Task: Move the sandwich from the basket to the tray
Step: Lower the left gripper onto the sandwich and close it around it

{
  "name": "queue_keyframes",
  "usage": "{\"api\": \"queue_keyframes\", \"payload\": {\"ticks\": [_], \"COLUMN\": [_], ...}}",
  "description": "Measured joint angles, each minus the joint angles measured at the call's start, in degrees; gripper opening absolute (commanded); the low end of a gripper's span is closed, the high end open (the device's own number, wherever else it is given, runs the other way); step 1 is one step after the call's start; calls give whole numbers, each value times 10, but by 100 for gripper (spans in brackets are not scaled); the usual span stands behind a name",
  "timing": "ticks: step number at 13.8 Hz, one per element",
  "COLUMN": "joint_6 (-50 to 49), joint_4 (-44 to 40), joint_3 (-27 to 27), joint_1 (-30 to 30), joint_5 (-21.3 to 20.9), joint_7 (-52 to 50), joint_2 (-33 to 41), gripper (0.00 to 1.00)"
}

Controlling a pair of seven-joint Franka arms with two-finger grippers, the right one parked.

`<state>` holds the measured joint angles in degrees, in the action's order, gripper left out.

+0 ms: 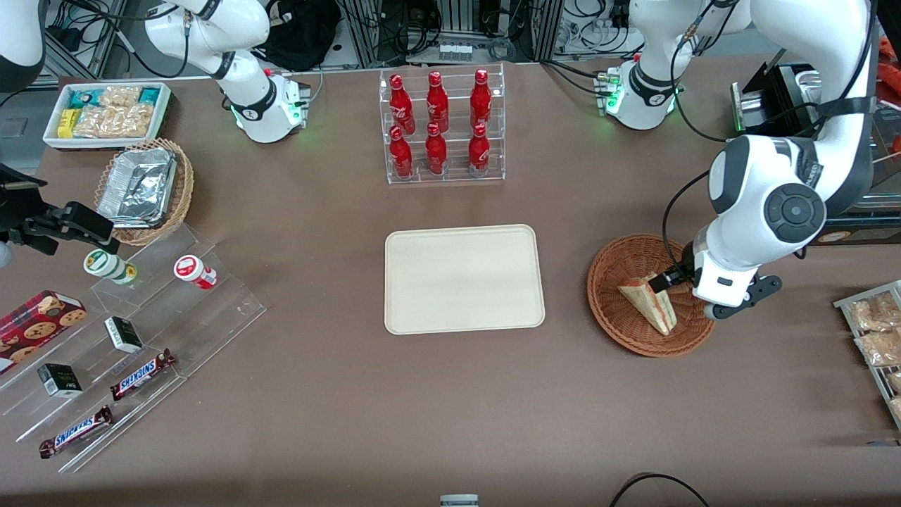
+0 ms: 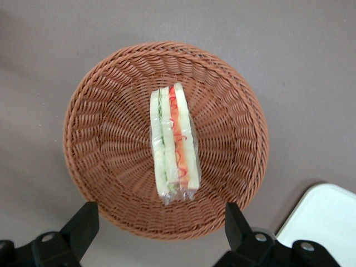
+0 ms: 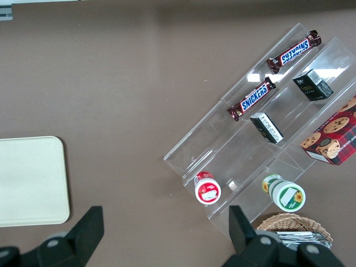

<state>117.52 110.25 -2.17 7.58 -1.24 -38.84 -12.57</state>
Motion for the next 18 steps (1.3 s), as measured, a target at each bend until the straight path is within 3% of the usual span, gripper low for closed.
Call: {"api": "queue_keyframes", "payload": {"ticks": [7,18], "joint_6": [94,159], "joint_4": [31,67], "joint_3": [1,0], "joint_1": [-2,-1], "joint_5": [0,1], "joint_7": [-59,-78], "joint_2": [-38,-66], "gripper": [100,100]}}
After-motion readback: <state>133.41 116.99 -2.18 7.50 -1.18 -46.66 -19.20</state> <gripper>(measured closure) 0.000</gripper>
